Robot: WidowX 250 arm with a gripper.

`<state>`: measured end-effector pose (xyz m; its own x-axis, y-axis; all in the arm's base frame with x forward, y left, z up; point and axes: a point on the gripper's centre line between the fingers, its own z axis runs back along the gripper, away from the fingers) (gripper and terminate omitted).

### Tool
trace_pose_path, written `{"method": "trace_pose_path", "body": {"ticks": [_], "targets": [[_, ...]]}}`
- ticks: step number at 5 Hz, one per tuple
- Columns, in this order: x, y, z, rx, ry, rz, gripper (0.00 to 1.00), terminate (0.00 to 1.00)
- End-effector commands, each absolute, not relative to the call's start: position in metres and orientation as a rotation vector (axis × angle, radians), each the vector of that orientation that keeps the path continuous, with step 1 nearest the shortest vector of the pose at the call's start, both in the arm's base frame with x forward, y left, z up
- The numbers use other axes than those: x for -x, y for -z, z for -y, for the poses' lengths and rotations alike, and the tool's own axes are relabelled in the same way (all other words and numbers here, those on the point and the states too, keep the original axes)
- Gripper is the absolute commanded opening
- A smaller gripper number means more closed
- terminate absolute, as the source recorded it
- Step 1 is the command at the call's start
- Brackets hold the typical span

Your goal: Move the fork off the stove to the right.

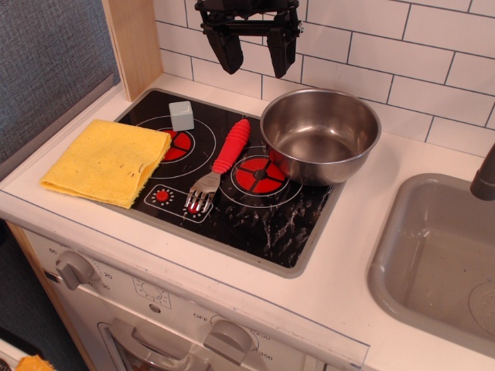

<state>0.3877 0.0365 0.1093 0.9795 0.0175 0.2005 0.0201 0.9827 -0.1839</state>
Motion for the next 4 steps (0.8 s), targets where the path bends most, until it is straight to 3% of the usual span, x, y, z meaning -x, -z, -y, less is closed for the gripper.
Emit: {"method": "trace_pose_path", "body": {"ticks": [1,2,4], "targets": [[-0.388,-0.109,-0.036,0.186,0.001,0.203,1.0,0.0],[-0.374,-0.101,-0.045,0.172,-0.026,0.182,1.0,0.0],[-0.36,-0.108,-0.059,0.132,-0.021,0.18,1.0,0.0]]}}
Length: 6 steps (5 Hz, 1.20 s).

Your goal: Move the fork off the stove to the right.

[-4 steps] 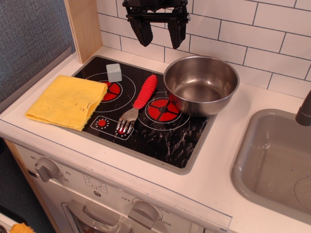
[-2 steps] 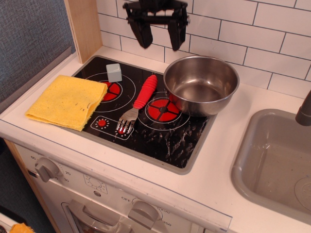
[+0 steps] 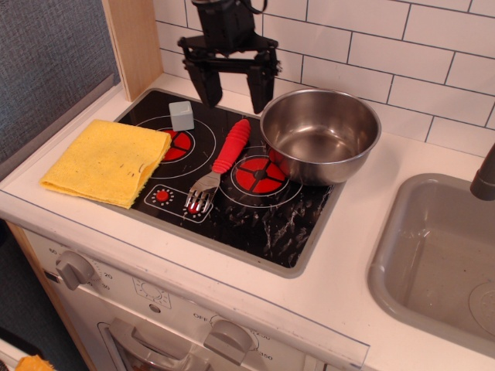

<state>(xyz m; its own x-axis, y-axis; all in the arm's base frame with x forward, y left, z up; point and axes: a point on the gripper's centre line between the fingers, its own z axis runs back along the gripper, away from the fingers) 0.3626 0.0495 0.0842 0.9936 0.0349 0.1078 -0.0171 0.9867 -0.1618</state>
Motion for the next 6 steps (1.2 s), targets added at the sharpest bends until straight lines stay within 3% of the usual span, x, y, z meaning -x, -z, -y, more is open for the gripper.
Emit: {"method": "trace_pose_path", "body": {"ticks": [1,3,6], "targets": [[-0.35,-0.101,-0.064,0.085,-0.013,0.162,1.0,0.0],[-0.34,-0.063,-0.057,0.049,0.03,0.131,1.0,0.0],[-0.345,-0.03,-0.05,0.059,0.025,0.09,1.0,0.0]]}}
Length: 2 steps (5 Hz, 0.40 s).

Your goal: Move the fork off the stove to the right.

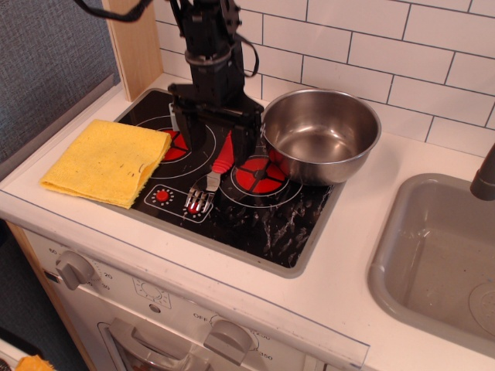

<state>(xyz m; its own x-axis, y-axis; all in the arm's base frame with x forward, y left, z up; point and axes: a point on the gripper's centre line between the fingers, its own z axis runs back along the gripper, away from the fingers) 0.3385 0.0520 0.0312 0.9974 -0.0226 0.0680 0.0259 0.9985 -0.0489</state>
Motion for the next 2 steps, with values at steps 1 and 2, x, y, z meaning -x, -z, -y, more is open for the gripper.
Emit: {"method": "trace_pose_path", "body": {"ticks": [1,2], "targets": [[-0.3484,-0.0197,-0.056,0.064,0.016,0.088,1.0,0.0],[-0.3492,-0.0147,-0.0582,0.065,0.013,0.107,1.0,0.0]]}}
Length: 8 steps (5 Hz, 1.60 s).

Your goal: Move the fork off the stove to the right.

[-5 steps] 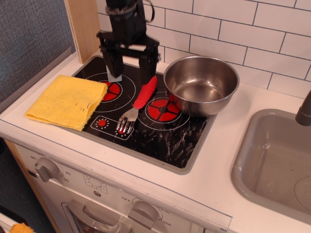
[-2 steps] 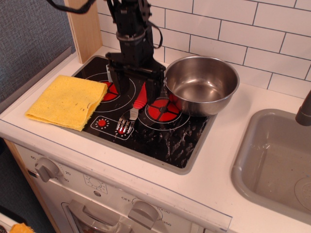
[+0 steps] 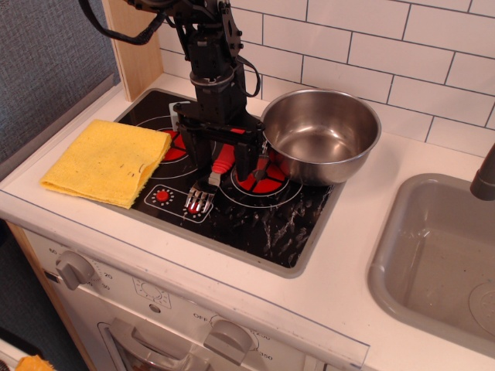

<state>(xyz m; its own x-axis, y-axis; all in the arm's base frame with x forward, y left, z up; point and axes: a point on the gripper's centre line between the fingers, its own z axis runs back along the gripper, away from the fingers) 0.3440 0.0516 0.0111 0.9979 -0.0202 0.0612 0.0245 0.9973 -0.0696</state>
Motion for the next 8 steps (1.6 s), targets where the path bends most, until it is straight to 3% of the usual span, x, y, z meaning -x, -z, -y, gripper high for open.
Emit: {"method": "trace_pose_path", "body": {"ticks": [1,5,6,8], "targets": [[-0.348,-0.013,-0.057,0.038,0.007,0.123,0.0,0.0],[-0.344,-0.024,-0.066,0.024,-0.038,0.149,0.0,0.0],[-0.344,-0.035,-0.077,0.038,-0.096,0.177,0.0,0.0],[-0.346,-0.079,-0.076,0.039,-0.156,0.297,0.0,0.0]]}}
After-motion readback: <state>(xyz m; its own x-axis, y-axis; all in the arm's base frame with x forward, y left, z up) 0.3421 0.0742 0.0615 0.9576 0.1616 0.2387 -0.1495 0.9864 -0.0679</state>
